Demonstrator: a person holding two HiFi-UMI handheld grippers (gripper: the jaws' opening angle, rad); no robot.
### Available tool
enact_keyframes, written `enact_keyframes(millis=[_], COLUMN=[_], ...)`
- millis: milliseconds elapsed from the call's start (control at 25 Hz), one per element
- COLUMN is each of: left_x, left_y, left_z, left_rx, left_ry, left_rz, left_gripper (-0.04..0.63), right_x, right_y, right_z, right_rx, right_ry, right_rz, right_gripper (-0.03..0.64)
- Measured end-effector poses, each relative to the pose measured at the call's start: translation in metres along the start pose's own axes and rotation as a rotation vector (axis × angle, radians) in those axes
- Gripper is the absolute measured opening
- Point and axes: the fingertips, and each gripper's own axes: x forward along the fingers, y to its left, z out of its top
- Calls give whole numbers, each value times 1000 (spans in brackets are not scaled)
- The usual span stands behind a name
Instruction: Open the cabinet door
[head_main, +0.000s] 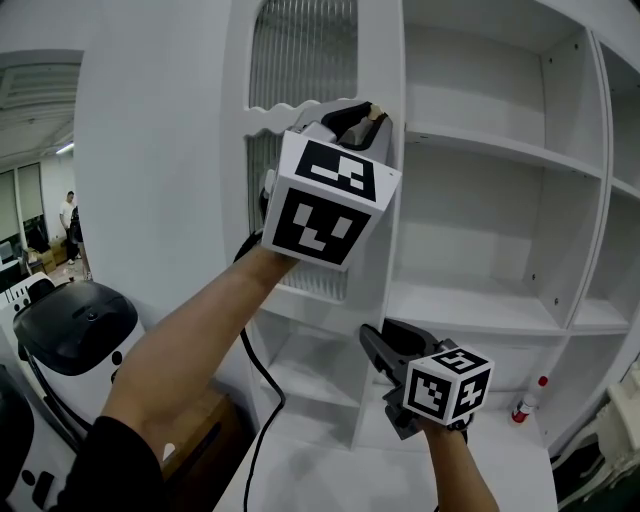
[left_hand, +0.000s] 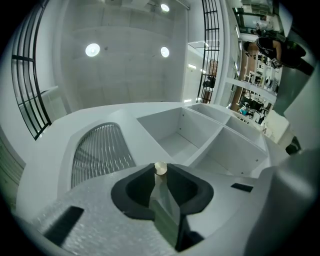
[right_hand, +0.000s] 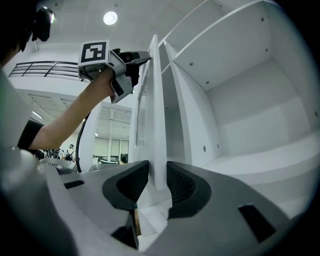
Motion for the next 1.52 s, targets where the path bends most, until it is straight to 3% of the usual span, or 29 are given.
enact_keyframes(millis=[400,600,960,1520], left_x=[-9,-29,-73,-152], left_y=[0,6,-2,-26], left_z=[-3,-20,-76,-140], left_rx=[-1,-71,-172,-251], left_ry=[-5,17,145,332], left_rz=[40,67,101,161], left_gripper=[87,87,87,86], right_x=[-1,-3,-4,-13], right_y=[1,1,5,24], right_z=[-1,1,1,1], right_rx=[-6,-8,-11,-29], right_ry=[7,4,9,-1], right_rz=[1,-9,-16,-15], right_gripper=[115,115,114,103])
